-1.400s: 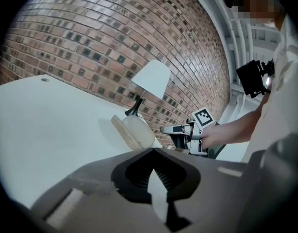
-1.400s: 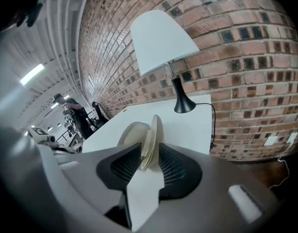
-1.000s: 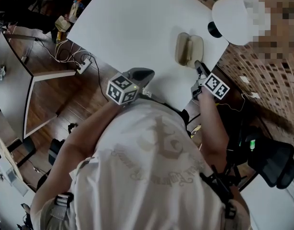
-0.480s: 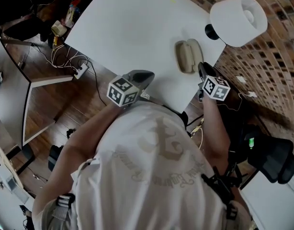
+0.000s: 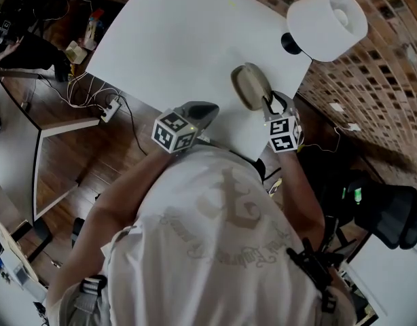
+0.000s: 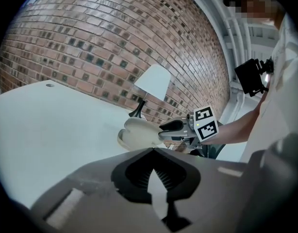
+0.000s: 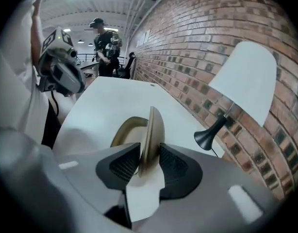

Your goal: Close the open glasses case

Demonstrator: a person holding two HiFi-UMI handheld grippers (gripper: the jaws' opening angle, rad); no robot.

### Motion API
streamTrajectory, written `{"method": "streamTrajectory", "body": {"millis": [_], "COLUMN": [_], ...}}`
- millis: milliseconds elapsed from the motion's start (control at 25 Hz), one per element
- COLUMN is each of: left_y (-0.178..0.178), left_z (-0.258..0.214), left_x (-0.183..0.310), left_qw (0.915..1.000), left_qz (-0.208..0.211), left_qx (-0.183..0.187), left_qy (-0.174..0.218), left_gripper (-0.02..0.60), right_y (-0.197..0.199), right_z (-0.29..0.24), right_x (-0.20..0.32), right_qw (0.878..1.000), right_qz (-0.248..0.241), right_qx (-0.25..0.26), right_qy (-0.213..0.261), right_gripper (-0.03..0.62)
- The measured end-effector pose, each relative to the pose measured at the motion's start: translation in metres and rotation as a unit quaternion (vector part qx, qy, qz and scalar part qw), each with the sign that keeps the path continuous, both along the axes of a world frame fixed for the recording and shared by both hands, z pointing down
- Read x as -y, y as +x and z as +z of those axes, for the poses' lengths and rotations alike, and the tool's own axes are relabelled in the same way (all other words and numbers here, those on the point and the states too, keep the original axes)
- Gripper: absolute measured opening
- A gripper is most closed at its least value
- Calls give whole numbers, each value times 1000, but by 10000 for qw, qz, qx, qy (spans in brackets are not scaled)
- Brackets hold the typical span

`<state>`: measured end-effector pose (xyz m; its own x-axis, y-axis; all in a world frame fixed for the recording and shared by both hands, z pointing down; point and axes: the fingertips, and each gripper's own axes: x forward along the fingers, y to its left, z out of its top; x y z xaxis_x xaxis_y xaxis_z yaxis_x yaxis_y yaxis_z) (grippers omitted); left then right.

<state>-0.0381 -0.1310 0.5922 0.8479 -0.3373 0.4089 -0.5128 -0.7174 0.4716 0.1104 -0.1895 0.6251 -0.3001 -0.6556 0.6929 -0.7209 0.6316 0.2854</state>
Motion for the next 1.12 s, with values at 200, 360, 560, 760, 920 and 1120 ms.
{"method": "streamTrajectory", "body": {"millis": [200, 360, 560, 760, 920, 1120], "left_y": [-1, 2, 6, 7, 10, 17], "left_z": [-2, -2, -7, -5, -6, -5], "left_x": [0, 1, 2, 4, 5, 6], "left_qw": [10000, 9999, 9998, 9998, 9996, 9994], "left_qz": [1, 27, 118, 193, 263, 351], "left_qx": [-61, -122, -158, -111, -69, -42], "left_qy": [-15, -17, 28, 14, 16, 13], "left_gripper": [2, 2, 2, 2, 2, 2], "right_y": [-21, -37, -48, -56, -57, -58], "right_z": [0, 2, 7, 18, 21, 27], "right_x": [-19, -31, -38, -40, -37, -33], "right_qw": [9960, 9936, 9934, 9928, 9934, 9932], "right_qz": [-708, -1043, -1105, -1043, -809, -495], "right_qx": [-537, -438, -143, 238, 563, 751], "right_qy": [101, -6, -283, -535, -590, -738], "right_gripper": [149, 144, 143, 117, 71, 19]}}
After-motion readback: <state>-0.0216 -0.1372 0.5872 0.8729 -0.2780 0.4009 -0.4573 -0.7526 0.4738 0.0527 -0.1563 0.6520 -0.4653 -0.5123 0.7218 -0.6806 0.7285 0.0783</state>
